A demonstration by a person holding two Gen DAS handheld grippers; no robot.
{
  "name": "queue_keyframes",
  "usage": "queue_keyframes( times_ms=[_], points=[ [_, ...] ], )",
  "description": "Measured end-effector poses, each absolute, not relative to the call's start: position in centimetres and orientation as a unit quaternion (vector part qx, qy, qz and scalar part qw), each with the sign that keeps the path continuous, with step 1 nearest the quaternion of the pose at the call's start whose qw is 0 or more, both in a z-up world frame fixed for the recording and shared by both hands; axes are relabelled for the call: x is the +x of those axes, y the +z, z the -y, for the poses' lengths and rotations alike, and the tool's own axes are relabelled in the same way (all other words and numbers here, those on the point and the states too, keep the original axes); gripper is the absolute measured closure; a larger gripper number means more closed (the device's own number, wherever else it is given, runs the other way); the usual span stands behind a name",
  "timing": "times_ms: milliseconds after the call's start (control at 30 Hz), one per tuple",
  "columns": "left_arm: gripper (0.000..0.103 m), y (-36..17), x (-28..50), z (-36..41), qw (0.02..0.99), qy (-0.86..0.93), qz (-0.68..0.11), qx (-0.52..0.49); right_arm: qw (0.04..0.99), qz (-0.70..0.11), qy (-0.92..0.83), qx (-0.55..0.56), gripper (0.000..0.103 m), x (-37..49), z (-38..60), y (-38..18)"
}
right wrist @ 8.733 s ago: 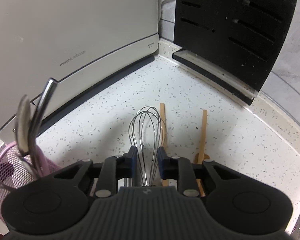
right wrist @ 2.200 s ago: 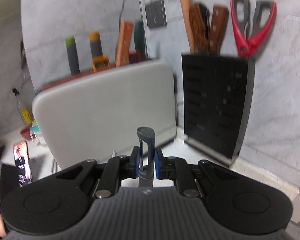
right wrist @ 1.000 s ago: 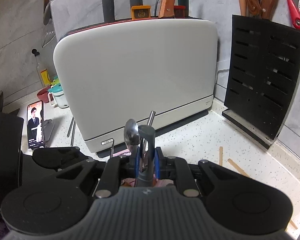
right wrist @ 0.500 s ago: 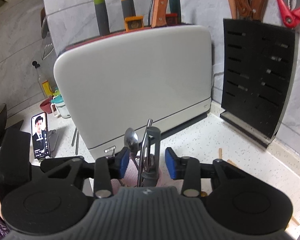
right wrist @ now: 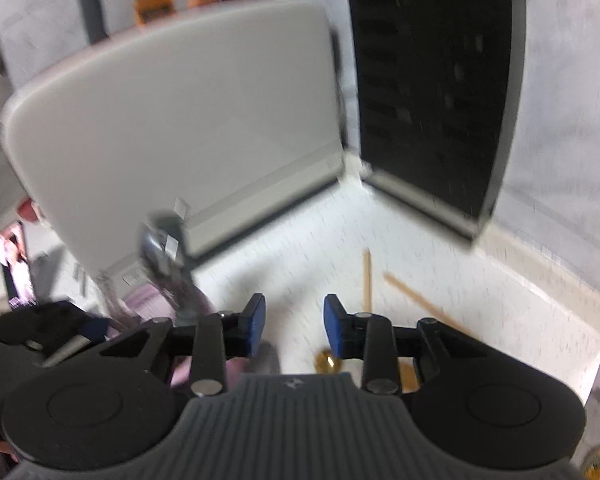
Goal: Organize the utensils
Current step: 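Open the right gripper and withdraw it from the cup, then move the right gripper down to the gold spoon and grasp it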
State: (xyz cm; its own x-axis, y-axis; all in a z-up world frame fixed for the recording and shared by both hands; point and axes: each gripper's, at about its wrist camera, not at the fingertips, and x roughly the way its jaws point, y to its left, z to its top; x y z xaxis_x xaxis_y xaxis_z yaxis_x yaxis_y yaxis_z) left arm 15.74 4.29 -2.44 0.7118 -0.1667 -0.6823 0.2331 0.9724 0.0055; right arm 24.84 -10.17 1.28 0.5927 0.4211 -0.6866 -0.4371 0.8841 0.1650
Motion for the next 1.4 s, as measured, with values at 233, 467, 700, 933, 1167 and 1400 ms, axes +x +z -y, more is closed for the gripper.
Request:
queue_keyframes(
  times_ms=[233,467,700,933,1167,1400],
  points=[
    [0.013,-2.4,15.7,-4.3,0.924,-0.108,-0.364,0.046,0.87,-0.44,0.219,-0.043,0.072,27.7,9.6,-3.6],
    [0.013,-2.4,15.8,-4.3,0.924,-0.108,-0.364,0.046,0.856,-0.461,0.225,-0.064,0.072,28.5,9.1,-5.5],
    [0.013,-2.4,15.8,-4.3,0.924,-0.108,-0.364,0.046,0.85,-0.474,0.22,-0.069,0.077,28.8,9.3,-6.4],
    [0.013,-2.4,15.8,-4.3,0.924,-0.108,-0.364,0.046,0.848,-0.475,0.218,-0.085,0.083,28.8,8.7,-6.8],
    [0.013,-2.4,15.8,-4.3,0.924,-0.108,-0.364,0.046,0.851,-0.463,0.222,-0.107,0.083,28.5,7.8,-6.9],
    [0.013,-2.4,15.8,-4.3,0.924,-0.108,-0.364,0.046,0.852,-0.459,0.222,-0.114,0.089,28.3,7.5,-6.8]
  ],
)
